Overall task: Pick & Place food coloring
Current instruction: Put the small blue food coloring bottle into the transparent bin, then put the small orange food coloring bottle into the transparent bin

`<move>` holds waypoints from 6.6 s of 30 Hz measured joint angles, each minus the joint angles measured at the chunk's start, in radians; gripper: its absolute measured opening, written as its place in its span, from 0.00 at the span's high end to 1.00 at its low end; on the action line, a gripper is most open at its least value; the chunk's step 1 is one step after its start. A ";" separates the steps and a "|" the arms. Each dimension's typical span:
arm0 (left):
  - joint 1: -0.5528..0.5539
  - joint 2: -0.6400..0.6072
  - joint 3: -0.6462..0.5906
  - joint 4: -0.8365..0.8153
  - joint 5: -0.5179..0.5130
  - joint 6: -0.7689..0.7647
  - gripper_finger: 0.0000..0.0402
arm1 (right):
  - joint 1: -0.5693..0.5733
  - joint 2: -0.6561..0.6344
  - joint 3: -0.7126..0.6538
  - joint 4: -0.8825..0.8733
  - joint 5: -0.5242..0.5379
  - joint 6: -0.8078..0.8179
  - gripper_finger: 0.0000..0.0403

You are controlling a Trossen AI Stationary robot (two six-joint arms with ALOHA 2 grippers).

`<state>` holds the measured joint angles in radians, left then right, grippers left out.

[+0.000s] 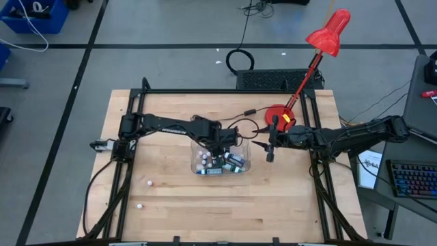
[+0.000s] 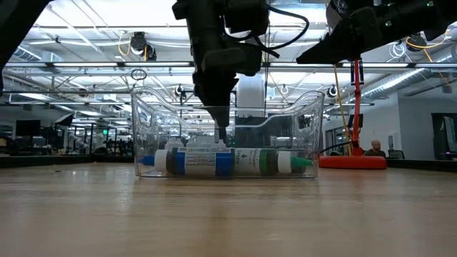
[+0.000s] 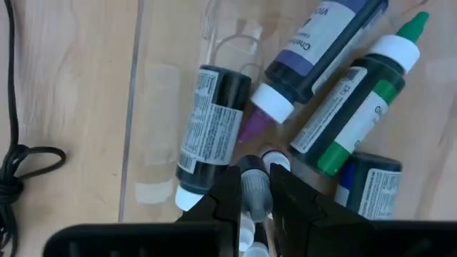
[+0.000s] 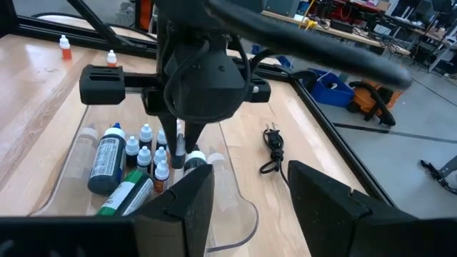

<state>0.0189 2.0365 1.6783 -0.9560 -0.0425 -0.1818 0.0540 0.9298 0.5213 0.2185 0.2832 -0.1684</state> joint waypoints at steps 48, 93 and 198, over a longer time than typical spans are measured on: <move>-0.081 -0.296 -0.118 -0.302 -0.088 -0.329 0.50 | 0.000 0.000 0.000 0.000 0.001 0.003 0.58; -0.629 -0.592 -0.890 -0.039 0.178 -1.603 0.50 | 0.000 0.000 0.000 0.016 0.000 0.010 0.58; 0.030 -0.037 -0.048 -0.135 0.119 0.126 0.83 | 0.000 0.000 0.000 0.029 0.000 0.012 0.58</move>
<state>0.0490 1.9999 1.6299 -1.0910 0.0765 -0.0554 0.0542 0.9297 0.5213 0.2479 0.2829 -0.1565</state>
